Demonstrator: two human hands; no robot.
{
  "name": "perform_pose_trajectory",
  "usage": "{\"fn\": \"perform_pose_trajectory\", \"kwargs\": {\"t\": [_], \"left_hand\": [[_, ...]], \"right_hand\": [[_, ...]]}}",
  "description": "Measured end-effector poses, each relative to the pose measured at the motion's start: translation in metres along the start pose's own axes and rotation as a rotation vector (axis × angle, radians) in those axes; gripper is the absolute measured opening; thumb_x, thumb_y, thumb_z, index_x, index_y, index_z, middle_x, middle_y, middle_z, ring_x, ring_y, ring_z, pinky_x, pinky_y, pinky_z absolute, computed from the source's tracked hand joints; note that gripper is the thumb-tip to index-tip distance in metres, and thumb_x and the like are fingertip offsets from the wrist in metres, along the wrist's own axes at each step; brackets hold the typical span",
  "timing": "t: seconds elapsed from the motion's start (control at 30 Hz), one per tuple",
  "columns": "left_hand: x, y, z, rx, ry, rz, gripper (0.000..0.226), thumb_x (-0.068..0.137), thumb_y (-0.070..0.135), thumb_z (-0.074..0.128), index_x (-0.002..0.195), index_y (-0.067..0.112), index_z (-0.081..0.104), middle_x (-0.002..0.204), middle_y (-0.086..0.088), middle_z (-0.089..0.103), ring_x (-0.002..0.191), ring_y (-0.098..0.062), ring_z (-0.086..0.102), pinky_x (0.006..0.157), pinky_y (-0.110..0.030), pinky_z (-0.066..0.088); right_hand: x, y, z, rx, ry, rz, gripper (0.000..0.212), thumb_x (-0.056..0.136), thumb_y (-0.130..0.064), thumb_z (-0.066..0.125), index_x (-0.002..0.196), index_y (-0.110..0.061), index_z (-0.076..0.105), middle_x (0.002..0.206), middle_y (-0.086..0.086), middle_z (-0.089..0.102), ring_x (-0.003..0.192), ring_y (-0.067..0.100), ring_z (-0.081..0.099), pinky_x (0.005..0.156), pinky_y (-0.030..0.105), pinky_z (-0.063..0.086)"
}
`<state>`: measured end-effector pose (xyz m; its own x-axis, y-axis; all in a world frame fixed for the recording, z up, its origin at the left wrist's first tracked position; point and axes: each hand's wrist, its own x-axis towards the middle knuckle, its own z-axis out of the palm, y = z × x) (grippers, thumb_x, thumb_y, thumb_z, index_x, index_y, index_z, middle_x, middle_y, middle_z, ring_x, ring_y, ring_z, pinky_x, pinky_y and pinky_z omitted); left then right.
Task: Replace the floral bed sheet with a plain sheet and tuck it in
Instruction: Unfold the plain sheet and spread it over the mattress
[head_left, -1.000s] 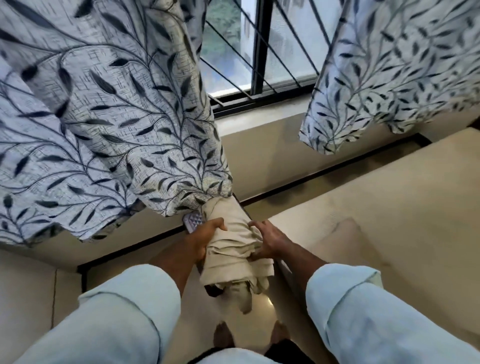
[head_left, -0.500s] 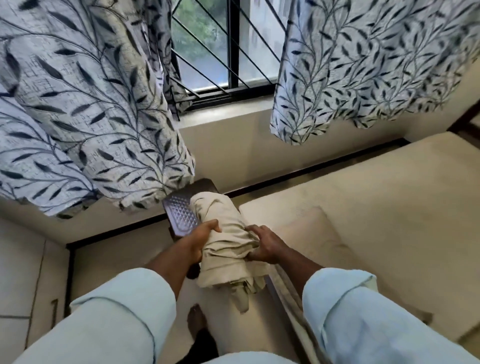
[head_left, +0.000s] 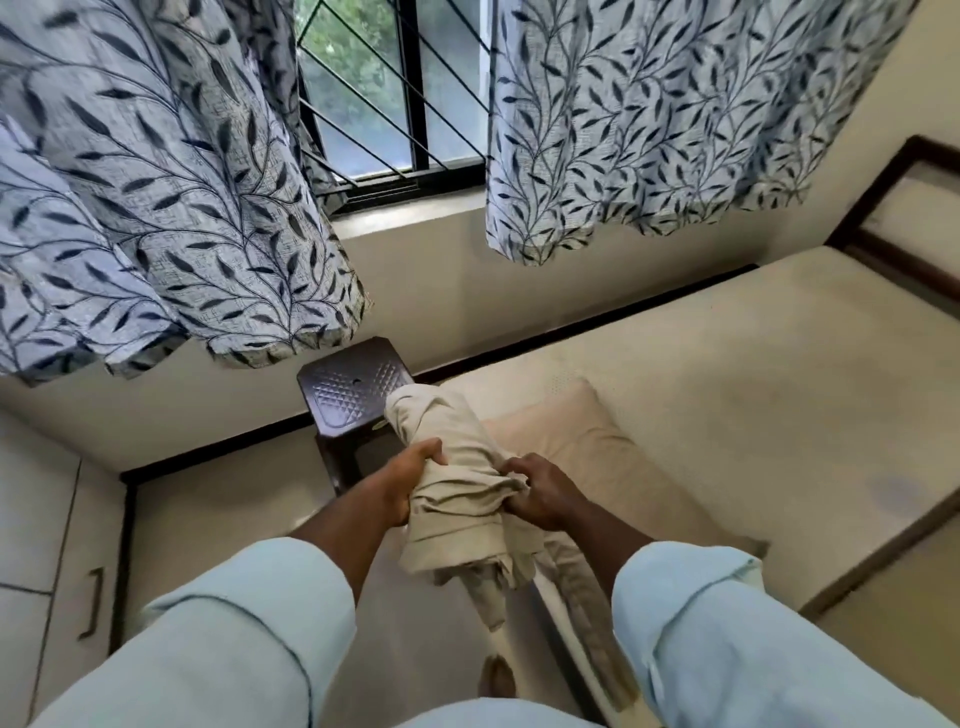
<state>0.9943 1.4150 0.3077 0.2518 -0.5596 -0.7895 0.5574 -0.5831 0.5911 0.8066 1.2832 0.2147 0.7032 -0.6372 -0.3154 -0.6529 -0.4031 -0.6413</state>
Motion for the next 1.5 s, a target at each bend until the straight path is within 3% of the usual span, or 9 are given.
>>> {"fn": "perform_pose_trajectory", "kwargs": {"t": [0.07,0.23,0.33,0.47,0.77,1.07,1.17,1.27,1.5], "left_hand": [[-0.003,-0.02,0.002,0.026,-0.001,0.015,0.072,0.06,0.018,0.064,0.129,-0.002,0.061,0.111,-0.024,0.063,0.098,-0.038,0.063,0.101,-0.051,0.049],[-0.012,-0.076,0.02,0.048,-0.048,0.014,0.082,0.046,0.022,0.073,0.126,0.004,0.062,0.112,-0.023,0.06,0.101,-0.04,0.062,0.103,-0.054,0.046],[-0.039,-0.104,0.053,0.09,-0.077,0.01,0.059,0.058,0.027,0.07,0.113,0.007,0.064,0.1,-0.021,0.063,0.09,-0.036,0.066,0.091,-0.046,0.053],[-0.071,-0.127,0.106,0.14,-0.118,0.01,0.05,0.056,0.024,0.068,0.103,0.007,0.062,0.098,-0.018,0.059,0.083,-0.033,0.061,0.082,-0.044,0.051],[-0.089,-0.175,0.242,0.17,-0.2,-0.026,0.061,0.064,0.016,0.061,0.123,0.001,0.057,0.085,-0.015,0.056,0.07,-0.033,0.061,0.07,-0.04,0.054],[-0.086,-0.218,0.422,0.158,-0.217,0.012,0.049,0.073,0.015,0.057,0.122,0.008,0.055,0.111,-0.026,0.07,0.087,-0.039,0.07,0.083,-0.049,0.058],[-0.072,-0.228,0.471,0.15,-0.213,0.003,0.076,0.062,0.016,0.063,0.136,0.009,0.05,0.121,-0.028,0.067,0.107,-0.045,0.067,0.089,-0.056,0.057],[-0.057,-0.23,0.52,0.121,-0.22,-0.005,0.093,0.054,0.015,0.068,0.143,0.013,0.043,0.119,-0.027,0.068,0.104,-0.045,0.069,0.085,-0.058,0.057],[-0.025,-0.221,0.608,0.167,-0.213,-0.004,0.071,0.066,0.015,0.062,0.135,0.008,0.047,0.122,-0.029,0.066,0.111,-0.045,0.066,0.094,-0.061,0.052]], "right_hand": [[-0.026,0.005,0.003,0.005,0.023,0.007,0.037,0.078,-0.038,0.076,0.114,-0.034,0.07,0.117,0.003,0.059,0.108,0.026,0.06,0.09,0.032,0.049],[-0.101,0.026,0.017,0.016,0.111,0.007,0.029,0.085,-0.031,0.067,0.113,-0.028,0.072,0.112,0.003,0.062,0.105,0.026,0.062,0.084,0.029,0.046],[-0.147,0.048,0.012,-0.032,0.115,-0.018,0.033,0.088,-0.027,0.061,0.12,-0.03,0.07,0.114,0.0,0.063,0.107,0.021,0.061,0.086,0.03,0.047],[-0.203,0.079,-0.011,-0.025,0.147,0.015,0.036,0.091,-0.024,0.06,0.126,-0.029,0.069,0.117,0.004,0.065,0.11,0.024,0.061,0.09,0.033,0.049],[-0.299,0.18,-0.069,0.078,0.255,0.045,0.026,0.088,-0.028,0.056,0.109,-0.031,0.072,0.102,-0.004,0.067,0.099,0.021,0.062,0.076,0.029,0.041],[-0.36,0.315,-0.177,-0.032,0.205,0.032,0.037,0.084,-0.036,0.05,0.113,-0.026,0.07,0.113,0.003,0.072,0.105,0.027,0.065,0.085,0.039,0.052],[-0.374,0.359,-0.217,-0.051,0.227,0.027,0.04,0.08,-0.042,0.044,0.104,-0.021,0.07,0.105,0.004,0.071,0.098,0.029,0.064,0.083,0.043,0.052],[-0.384,0.393,-0.253,-0.063,0.237,0.053,0.034,0.084,-0.037,0.046,0.101,-0.017,0.068,0.102,0.007,0.07,0.096,0.03,0.063,0.08,0.041,0.05],[-0.375,0.471,-0.305,-0.052,0.305,0.065,0.009,0.094,-0.018,0.055,0.097,-0.015,0.063,0.097,0.006,0.067,0.09,0.027,0.06,0.075,0.039,0.046]]}}
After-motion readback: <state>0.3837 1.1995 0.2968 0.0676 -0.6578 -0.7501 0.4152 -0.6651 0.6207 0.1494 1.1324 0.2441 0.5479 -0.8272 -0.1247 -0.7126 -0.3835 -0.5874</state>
